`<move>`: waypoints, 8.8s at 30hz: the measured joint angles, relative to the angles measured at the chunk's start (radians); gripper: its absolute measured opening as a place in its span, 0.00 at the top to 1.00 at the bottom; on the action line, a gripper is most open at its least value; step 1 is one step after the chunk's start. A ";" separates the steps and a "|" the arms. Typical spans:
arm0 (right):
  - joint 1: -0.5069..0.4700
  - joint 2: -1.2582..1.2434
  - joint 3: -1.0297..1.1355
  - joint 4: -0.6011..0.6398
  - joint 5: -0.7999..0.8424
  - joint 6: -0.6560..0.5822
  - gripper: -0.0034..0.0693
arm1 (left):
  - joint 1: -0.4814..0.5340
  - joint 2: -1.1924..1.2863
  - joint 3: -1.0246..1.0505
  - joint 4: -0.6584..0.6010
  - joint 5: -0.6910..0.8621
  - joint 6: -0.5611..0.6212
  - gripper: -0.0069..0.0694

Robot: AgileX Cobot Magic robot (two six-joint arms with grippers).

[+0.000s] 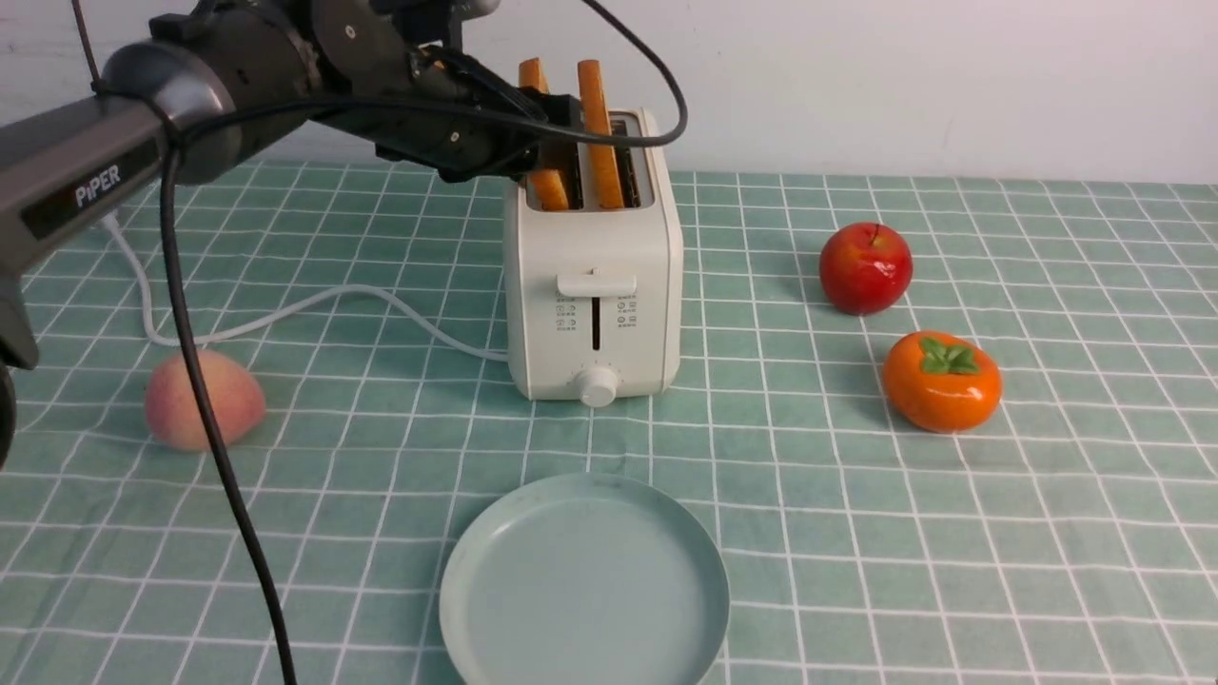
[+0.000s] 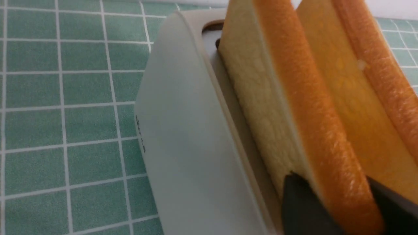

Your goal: Take toasted bread from bread machine on blue coffee table place on plate.

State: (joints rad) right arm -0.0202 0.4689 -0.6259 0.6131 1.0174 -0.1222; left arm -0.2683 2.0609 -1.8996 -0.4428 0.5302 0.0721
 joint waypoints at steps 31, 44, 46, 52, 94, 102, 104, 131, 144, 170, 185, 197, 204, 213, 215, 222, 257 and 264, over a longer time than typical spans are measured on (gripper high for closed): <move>0.000 0.001 0.000 -0.054 0.024 -0.003 0.91 | 0.003 -0.333 0.561 -0.236 0.696 0.147 0.80; 0.000 0.003 -0.005 -0.053 0.002 -0.003 0.88 | 0.003 -0.265 0.594 -0.243 0.566 0.161 0.57; 0.000 0.014 -0.027 -0.053 0.000 -0.002 0.87 | 0.003 -0.264 0.594 -0.203 0.568 0.137 0.46; 0.000 0.148 -0.209 -0.053 0.058 0.015 0.83 | 0.003 -0.266 0.530 0.002 0.619 -0.009 0.31; 0.586 1.661 -1.712 -0.717 -0.075 0.239 0.17 | 0.003 -1.781 1.096 0.339 0.413 -0.442 0.93; 0.583 1.792 -1.728 -0.750 -0.297 0.244 0.17 | 0.003 -1.781 1.097 0.365 0.502 -0.445 0.93; 0.583 1.815 -1.728 -0.778 -0.331 0.245 0.22 | 0.003 -1.781 1.097 0.370 0.512 -0.445 0.93; 0.593 1.120 -1.642 -0.521 0.251 0.178 0.84 | 0.003 -1.781 1.097 0.378 0.493 -0.449 0.93; 0.593 1.190 -0.963 0.035 0.231 -0.189 0.84 | 0.003 -1.781 1.097 0.378 0.564 -0.449 0.93; 0.455 1.419 -0.898 0.203 0.067 -0.326 0.63 | 0.003 -1.781 1.097 0.378 0.602 -0.449 0.93; 0.455 1.320 -1.169 -0.299 0.206 -0.042 0.36 | 0.003 -1.781 1.097 0.378 0.602 -0.449 0.93; 0.455 0.795 -1.249 -0.537 0.243 0.149 0.97 | 0.003 -1.781 1.097 0.390 0.509 -0.449 0.93; 0.455 0.360 -0.902 -0.683 0.093 0.245 0.95 | 0.003 -1.781 1.097 0.390 0.388 -0.449 0.93; 0.455 -0.265 -0.054 -0.847 -0.537 0.422 0.95 | 0.003 -1.781 1.163 0.388 0.281 -0.449 0.93; 0.455 -0.306 0.022 -0.866 -0.596 0.441 0.95 | 0.003 -1.781 1.182 0.386 0.262 -0.449 0.93; 0.455 -0.370 0.205 -0.891 -0.743 0.556 0.93 | 0.003 -1.781 1.269 0.332 0.210 -0.449 0.92; 0.455 -0.371 0.215 -0.908 -0.754 0.588 0.86 | 0.058 -1.932 1.589 0.461 -0.100 -0.449 0.89; 0.455 -0.371 0.215 -0.908 -0.756 0.588 0.84 | 0.185 -2.070 1.915 0.466 -0.272 -0.449 0.87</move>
State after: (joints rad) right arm 0.4346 0.0976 -0.4104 -0.2947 0.2616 0.4654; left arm -0.0837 -0.0089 0.0155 0.0233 0.2585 -0.3772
